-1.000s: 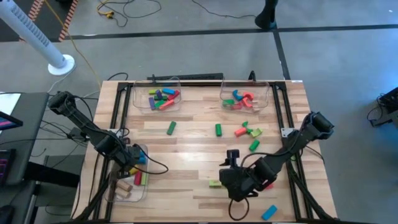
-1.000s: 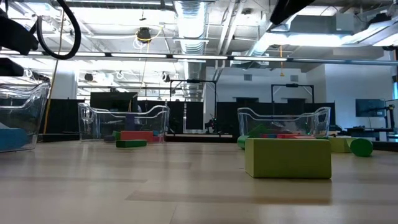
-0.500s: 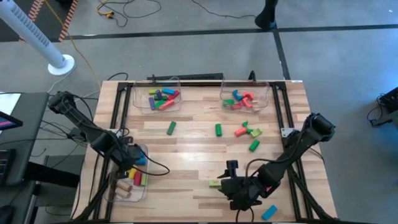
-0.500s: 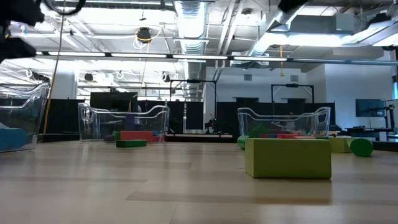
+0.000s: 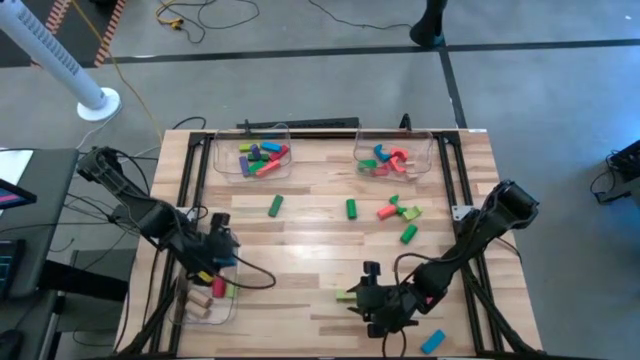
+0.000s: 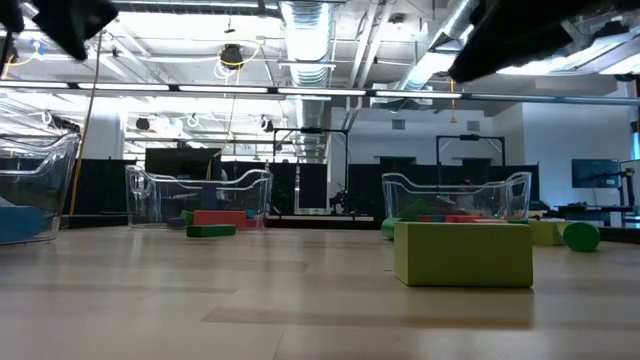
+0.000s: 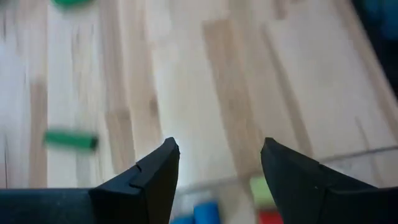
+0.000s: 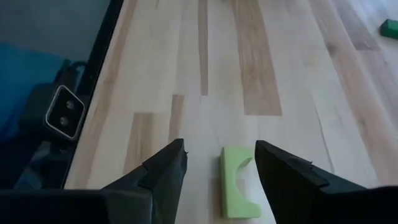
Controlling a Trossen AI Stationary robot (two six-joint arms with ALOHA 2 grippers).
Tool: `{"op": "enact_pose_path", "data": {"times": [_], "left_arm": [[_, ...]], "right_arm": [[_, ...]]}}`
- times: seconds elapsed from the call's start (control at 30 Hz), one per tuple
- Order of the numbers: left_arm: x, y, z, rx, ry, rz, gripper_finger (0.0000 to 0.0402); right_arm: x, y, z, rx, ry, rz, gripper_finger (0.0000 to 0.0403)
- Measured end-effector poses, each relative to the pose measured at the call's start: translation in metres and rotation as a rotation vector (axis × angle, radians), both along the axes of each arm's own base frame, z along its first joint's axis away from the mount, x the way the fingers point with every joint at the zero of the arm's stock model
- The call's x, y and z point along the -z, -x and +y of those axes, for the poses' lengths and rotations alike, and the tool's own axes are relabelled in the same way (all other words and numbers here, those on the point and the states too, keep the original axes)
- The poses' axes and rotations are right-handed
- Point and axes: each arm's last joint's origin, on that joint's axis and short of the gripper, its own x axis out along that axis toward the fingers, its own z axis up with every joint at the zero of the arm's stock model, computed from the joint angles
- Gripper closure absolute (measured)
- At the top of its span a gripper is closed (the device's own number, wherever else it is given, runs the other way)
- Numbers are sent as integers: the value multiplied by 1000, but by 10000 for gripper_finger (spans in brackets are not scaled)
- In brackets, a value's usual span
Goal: Sort blocks by size
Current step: Put the light green arch block into the top right transparent bin
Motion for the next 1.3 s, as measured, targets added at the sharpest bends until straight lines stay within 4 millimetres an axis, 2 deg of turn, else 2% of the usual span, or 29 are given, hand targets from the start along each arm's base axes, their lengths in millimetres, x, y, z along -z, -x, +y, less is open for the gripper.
{"op": "enact_pose_path", "data": {"times": [0.17,0.43,0.73,1.07,1.3], "left_arm": [[-6,-9,-1,63,-38,-92,184],[-3,-23,4,85,-69,-183,184],[4,-38,5,105,-91,-193,184],[24,-67,1,168,-141,-132,184],[34,-82,3,161,-175,-120,184]], "right_arm": [[9,3,-2,3,-11,-6,179],[51,-1,2,45,27,109,173],[57,4,3,96,75,117,128],[85,4,3,150,114,179,126],[90,0,2,165,112,156,127]]}}
